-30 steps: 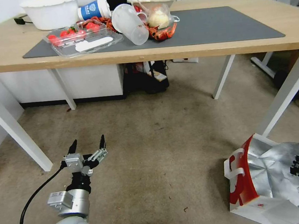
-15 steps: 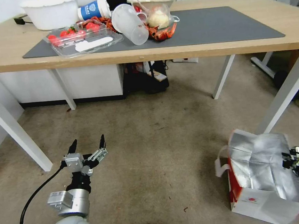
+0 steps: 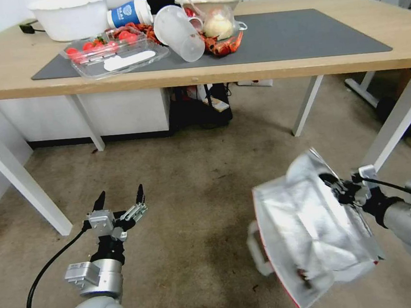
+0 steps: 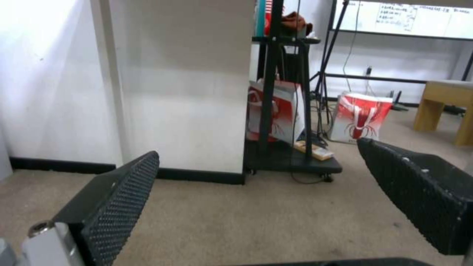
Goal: Pick up the food delivery bag from the floor and place it on the table.
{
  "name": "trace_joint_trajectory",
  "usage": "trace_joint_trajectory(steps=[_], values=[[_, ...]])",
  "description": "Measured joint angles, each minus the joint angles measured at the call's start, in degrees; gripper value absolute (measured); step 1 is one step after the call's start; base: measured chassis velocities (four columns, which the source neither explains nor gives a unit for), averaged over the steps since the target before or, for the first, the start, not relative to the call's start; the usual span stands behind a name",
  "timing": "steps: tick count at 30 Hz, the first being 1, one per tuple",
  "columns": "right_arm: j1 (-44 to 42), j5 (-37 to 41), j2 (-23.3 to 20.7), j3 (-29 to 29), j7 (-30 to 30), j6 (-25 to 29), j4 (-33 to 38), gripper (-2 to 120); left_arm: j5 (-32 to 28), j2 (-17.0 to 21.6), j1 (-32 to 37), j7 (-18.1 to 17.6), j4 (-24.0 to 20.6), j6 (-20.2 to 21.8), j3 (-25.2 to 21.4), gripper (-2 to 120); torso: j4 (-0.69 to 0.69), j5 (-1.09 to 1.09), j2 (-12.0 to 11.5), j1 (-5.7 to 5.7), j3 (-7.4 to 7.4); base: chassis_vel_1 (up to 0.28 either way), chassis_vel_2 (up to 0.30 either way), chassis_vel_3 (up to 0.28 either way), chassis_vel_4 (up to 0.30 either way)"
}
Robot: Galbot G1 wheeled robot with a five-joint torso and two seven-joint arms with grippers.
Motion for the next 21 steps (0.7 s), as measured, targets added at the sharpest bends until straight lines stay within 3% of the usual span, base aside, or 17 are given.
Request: trace_joint_trajectory(steps=[2, 5, 6, 9, 11, 14, 21], values=[[0.2, 1.1, -1.9, 0.0, -0.6, 0.2, 0.4, 0, -0.1, 0.1, -0.1, 0.0, 0.0, 0.0, 0.1, 100, 0.00, 0.00, 0.0, 0.00, 0.00, 0.000, 0.000, 0.000, 0.000], [0.7, 4.2, -9.3, -0.2, -3.7, 2.9, 0.7, 0, -0.2, 0.4, -0.2, 0.0, 0.1, 0.1, 0.1, 100, 0.01, -0.01, 0.0, 0.00, 0.00, 0.000, 0.000, 0.000, 0.000], [0.7, 4.2, -9.3, -0.2, -3.7, 2.9, 0.7, 0, -0.2, 0.4, -0.2, 0.0, 0.1, 0.1, 0.1, 100, 0.01, -0.01, 0.0, 0.00, 0.00, 0.000, 0.000, 0.000, 0.000], [0.9, 6.9, -16.2, -0.9, -6.8, 7.1, 0.7, 0, -0.3, 0.5, -0.2, 0.0, 0.1, 0.1, 0.1, 100, 0.01, -0.01, 0.0, 0.00, 0.00, 0.000, 0.000, 0.000, 0.000], [0.9, 7.6, -17.8, -1.1, -7.6, 8.1, 0.7, 0, -0.3, 0.5, -0.3, 0.0, 0.1, 0.2, 0.1, 100, 0.01, -0.01, 0.0, 0.00, 0.00, 0.000, 0.000, 0.000, 0.000], [0.6, 9.4, -26.4, -1.9, -14.4, 15.8, -0.5, 0, -0.3, 0.6, -0.6, 0.1, 0.3, 0.4, 0.3, 100, 0.01, -0.01, 0.0, 0.01, 0.00, 0.000, 0.000, 0.000, 0.000], [0.7, 15.4, -33.1, -2.3, -22.3, 23.2, -2.8, 0, -0.4, 0.7, -0.6, 0.2, 0.3, 0.5, 0.2, 100, 0.01, 0.00, 0.0, 0.00, 0.00, 0.000, 0.000, 0.000, 0.000]])
